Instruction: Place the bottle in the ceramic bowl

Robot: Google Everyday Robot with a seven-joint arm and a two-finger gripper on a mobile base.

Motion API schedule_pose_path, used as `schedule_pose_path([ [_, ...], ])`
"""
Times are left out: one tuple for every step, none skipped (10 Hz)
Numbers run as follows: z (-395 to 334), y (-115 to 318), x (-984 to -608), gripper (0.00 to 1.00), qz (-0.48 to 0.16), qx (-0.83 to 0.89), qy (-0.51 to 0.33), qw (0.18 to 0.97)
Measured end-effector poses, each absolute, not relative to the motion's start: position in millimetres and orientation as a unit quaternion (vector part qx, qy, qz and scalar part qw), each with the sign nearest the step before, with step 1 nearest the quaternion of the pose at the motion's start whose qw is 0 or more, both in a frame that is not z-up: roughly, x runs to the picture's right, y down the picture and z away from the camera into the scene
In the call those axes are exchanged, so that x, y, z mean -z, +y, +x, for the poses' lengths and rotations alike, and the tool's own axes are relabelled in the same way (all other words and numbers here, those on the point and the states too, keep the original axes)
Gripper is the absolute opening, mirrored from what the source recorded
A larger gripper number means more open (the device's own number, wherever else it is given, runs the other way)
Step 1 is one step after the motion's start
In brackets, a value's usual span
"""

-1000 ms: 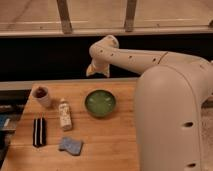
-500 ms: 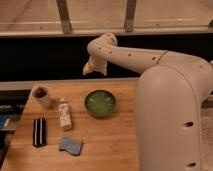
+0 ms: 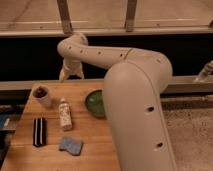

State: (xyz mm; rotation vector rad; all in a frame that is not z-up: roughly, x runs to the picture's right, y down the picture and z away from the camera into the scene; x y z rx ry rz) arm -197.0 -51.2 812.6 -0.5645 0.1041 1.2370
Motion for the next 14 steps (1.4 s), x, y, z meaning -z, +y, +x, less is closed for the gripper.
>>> schedule_pose_path([
  [-195.8, -51.8, -812.7, 0.69, -0.259, -0.571, 0.048, 0.777],
  [-193.3, -52.1, -813.6, 0.69, -0.258, -0.572, 0.049, 0.777],
  [-194.0, -52.1, -813.3, 0.69, -0.259, -0.572, 0.049, 0.777],
  [-195.2, -51.6, -813.2, 0.69, -0.259, -0.571, 0.049, 0.777],
  [-195.6, -50.7, -813.1, 0.69, -0.260, -0.570, 0.050, 0.777],
  [-194.4, -45.0, -814.5, 0.69, -0.264, -0.565, 0.053, 0.780],
  [-194.8, -35.9, -816.0, 0.69, -0.268, -0.562, 0.055, 0.781],
  [-200.2, -21.0, -814.8, 0.69, -0.276, -0.558, 0.053, 0.781],
  [-209.4, 1.5, -811.6, 0.69, -0.288, -0.553, 0.053, 0.780],
  [-219.1, 20.9, -809.0, 0.69, -0.300, -0.547, 0.053, 0.780],
  [-227.2, 38.0, -809.0, 0.69, -0.311, -0.542, 0.052, 0.779],
  [-234.9, 57.0, -811.5, 0.69, -0.326, -0.537, 0.051, 0.776],
  [-239.0, 68.2, -814.4, 0.69, -0.337, -0.531, 0.051, 0.776],
  [-239.5, 67.4, -813.6, 0.69, -0.337, -0.531, 0.049, 0.776],
])
